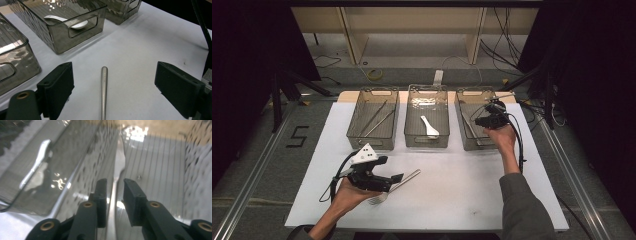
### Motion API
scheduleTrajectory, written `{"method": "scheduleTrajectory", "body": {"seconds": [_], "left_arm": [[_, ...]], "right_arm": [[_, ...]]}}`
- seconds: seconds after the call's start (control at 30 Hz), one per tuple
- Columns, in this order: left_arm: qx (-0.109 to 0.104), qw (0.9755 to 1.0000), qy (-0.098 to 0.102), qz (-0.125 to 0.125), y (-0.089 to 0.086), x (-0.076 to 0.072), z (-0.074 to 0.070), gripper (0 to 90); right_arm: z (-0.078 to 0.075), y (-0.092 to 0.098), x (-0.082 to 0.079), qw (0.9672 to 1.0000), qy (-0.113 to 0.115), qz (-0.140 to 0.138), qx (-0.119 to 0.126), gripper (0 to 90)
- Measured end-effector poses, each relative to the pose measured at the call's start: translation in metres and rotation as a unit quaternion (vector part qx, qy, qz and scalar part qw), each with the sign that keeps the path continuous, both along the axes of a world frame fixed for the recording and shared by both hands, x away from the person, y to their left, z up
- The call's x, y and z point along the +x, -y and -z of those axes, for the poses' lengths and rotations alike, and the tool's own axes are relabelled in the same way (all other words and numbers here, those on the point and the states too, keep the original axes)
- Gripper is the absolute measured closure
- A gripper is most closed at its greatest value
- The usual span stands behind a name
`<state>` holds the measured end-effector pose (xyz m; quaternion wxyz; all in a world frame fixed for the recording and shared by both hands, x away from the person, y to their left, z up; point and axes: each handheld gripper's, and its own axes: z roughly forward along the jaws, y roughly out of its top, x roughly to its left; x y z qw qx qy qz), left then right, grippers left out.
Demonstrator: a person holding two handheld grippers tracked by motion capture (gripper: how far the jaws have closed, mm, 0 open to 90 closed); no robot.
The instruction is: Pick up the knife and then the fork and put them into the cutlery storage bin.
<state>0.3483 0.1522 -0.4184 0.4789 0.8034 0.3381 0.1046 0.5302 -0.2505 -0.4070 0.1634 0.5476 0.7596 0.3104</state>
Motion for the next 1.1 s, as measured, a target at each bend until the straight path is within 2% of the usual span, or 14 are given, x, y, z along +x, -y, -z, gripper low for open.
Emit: {"method": "scheduleTrajectory", "body": {"seconds": [0.2, 0.3, 0.43, 0.5, 0.63, 0.73, 0.8, 0.9, 1.0, 1.1], "left_arm": [[0.001, 1.0, 0.002, -0.002, -0.001, 0.0, 0.0, 14.9], [0.0, 1.0, 0.002, -0.004, -0.001, 0.001, 0.0, 14.9], [0.0, 1.0, 0.0, -0.005, 0.0, 0.001, 0.001, 14.9], [0.003, 1.0, -0.001, -0.003, 0.001, 0.001, 0.001, 15.0], [0.006, 1.0, -0.002, -0.003, 0.002, 0.002, 0.002, 15.0], [0.009, 0.9999, -0.003, -0.006, 0.002, 0.003, 0.002, 15.0], [0.012, 0.9999, -0.006, -0.006, 0.001, 0.003, 0.002, 15.1], [0.023, 0.9997, -0.008, -0.006, 0.002, 0.003, 0.002, 15.2], [0.033, 0.9993, -0.018, -0.006, 0.004, 0.004, 0.004, 15.5], [0.057, 0.9981, -0.023, -0.004, 0.007, 0.004, 0.006, 15.5]], "right_arm": [[-0.01, 0.013, -0.011, 0.9998, 0.015, -0.01, 0.011, 63.7], [-0.013, 0.02, -0.022, 0.9994, 0.021, -0.022, 0.013, 57.7], [-0.014, 0.025, -0.04, 0.9978, 0.044, -0.047, 0.016, 53.3], [-0.014, 0.024, -0.049, 0.9972, 0.055, -0.049, 0.015, 47.8], [-0.017, 0.018, -0.067, 0.9938, 0.073, -0.07, 0.048, 41.4], [-0.018, 0.008, -0.084, 0.9903, 0.088, -0.098, 0.046, 40.6], [-0.015, 0.004, -0.095, 0.9875, 0.095, -0.112, 0.057, 40.5], [-0.011, 0.001, -0.104, 0.9855, 0.088, -0.131, 0.063, 39.4], [-0.007, -0.001, -0.11, 0.9845, 0.085, -0.138, 0.067, 37.9], [-0.004, -0.004, -0.116, 0.9831, 0.088, -0.145, 0.07, 36.9]]}}
